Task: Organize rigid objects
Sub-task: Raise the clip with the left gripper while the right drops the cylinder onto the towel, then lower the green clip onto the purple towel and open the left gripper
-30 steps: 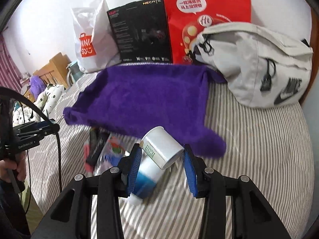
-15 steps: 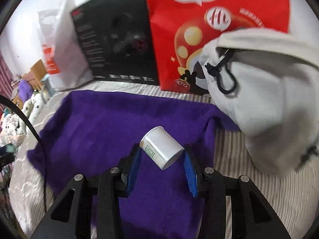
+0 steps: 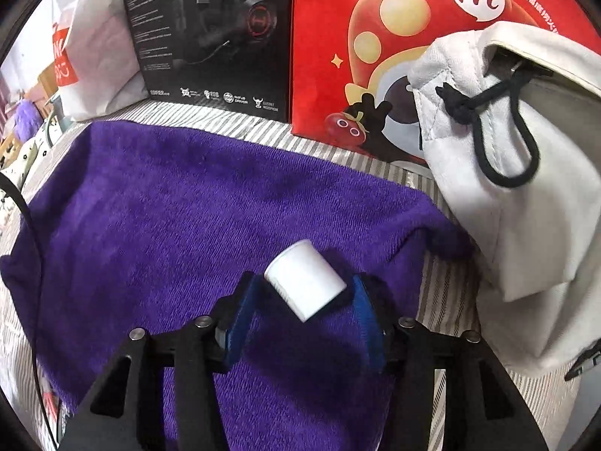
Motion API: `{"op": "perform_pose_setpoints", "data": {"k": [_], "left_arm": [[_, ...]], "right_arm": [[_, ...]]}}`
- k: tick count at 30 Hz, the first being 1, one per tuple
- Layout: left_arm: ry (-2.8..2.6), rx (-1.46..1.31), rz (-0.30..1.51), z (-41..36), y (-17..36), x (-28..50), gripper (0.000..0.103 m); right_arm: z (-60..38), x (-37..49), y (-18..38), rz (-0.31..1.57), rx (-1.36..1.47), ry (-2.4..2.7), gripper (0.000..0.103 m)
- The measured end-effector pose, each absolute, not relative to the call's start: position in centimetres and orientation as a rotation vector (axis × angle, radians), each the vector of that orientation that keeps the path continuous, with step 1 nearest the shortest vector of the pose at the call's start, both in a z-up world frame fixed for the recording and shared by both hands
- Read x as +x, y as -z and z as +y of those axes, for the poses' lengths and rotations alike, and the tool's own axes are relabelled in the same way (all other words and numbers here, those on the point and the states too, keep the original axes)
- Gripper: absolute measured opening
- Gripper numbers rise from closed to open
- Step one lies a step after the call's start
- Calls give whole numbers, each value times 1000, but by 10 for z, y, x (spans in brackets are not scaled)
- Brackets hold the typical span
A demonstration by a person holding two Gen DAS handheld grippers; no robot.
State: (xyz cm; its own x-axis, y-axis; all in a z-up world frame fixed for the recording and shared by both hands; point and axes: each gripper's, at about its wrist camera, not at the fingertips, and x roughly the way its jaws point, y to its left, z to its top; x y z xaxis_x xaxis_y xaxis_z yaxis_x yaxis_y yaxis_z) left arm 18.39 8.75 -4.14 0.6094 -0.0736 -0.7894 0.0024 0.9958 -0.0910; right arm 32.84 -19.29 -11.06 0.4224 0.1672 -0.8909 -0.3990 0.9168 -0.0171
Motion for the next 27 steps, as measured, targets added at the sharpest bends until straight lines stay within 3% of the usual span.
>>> {"op": "perform_pose_setpoints", "data": {"k": [12,17,27], "left_arm": [[111,-68,914,70,44,236,39],[137,-48,919,57,47,256,39],[134,5,957,36,73,292,39]], "right_arm": [[-230,238,46,1002,-164,-392,55],[-258,192,13,932,-89,-407,66],[-294,137,0,917,29,-379,66]]}}
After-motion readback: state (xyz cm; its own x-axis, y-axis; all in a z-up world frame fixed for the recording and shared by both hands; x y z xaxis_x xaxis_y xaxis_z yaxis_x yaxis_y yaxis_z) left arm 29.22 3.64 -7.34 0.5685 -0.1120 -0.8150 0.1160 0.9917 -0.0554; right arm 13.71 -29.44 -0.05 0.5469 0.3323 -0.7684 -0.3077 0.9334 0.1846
